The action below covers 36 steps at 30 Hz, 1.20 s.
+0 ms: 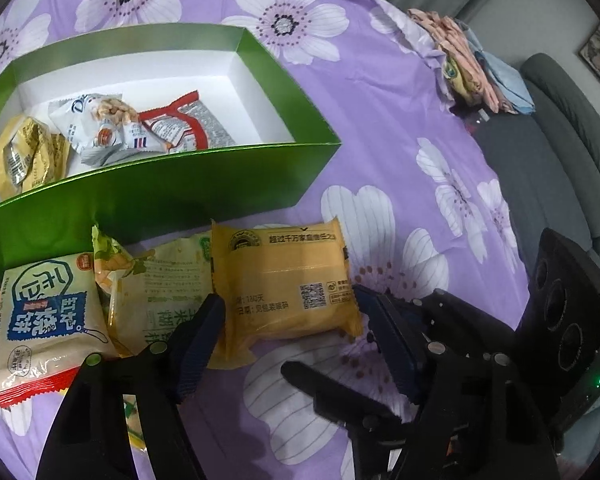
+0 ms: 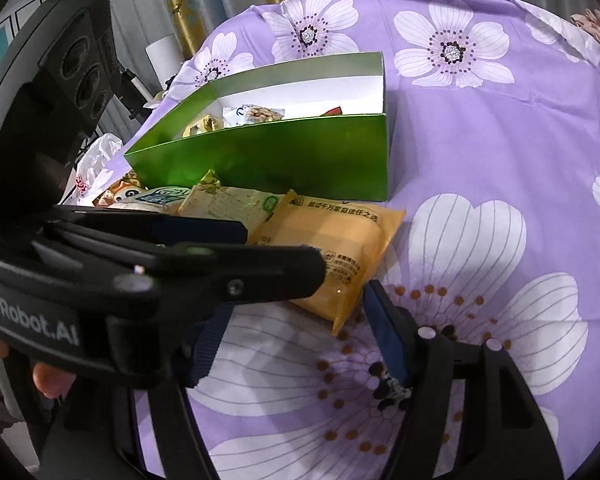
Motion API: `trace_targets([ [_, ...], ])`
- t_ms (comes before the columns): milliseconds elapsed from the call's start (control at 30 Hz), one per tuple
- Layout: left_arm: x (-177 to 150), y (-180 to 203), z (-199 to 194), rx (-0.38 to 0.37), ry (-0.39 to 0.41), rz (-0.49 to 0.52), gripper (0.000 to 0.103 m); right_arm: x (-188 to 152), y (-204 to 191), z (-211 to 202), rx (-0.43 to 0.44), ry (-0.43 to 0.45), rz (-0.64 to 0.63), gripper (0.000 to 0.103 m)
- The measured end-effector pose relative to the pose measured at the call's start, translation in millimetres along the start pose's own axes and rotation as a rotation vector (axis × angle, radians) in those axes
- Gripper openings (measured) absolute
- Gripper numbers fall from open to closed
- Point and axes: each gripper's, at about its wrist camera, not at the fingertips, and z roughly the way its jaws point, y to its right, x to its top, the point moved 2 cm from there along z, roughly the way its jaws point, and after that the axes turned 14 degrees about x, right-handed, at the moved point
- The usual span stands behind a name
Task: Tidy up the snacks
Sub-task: 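Grasp the yellow bread pack with the right tool and lift it, then carry the yellow bread pack into the green box and release it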
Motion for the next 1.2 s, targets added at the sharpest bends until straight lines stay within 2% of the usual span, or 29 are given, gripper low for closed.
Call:
trace_targets([
  [133, 5, -3, 8, 0.036, -0.056, -0.038, 0.073, 1, 6, 4, -0.027, -0.036, -0.008, 0.058],
  [267, 7, -4, 13, 0.013, -0.079, -0.066, 0.072, 4, 7, 2, -0.026, -0.039, -0.025, 0.055],
  [333, 7, -1, 17, 0.024, -0.088, -0.057, 0.058, 4, 7, 3, -0.032, -0.05, -0.04, 0.052],
  [400, 5, -2, 22, 0.028, -0.109, -0.067, 0.055, 3, 8, 7, -0.039, -0.063, -0.05, 0.047],
  [533, 6, -6, 21, 0.025, -0.101, -0.094, 0.052, 3, 12, 7, -0.027, -0.056, -0.037, 0.034],
  [733, 4, 0, 13, 0.063, -0.067, -0.048, 0.051, -1, 6, -1, -0.032, -0.029, -0.053, 0.019],
  [1033, -7, 16, -8, 0.054, -0.033, 0.005, 0.051, -11, -9, -28, -0.047, 0.023, -0.048, 0.018],
  [1200, -9, 28, -31, 0.036, 0.015, 0.029, 0.051, -6, -21, -50, -0.064, 0.06, -0.07, 0.018],
])
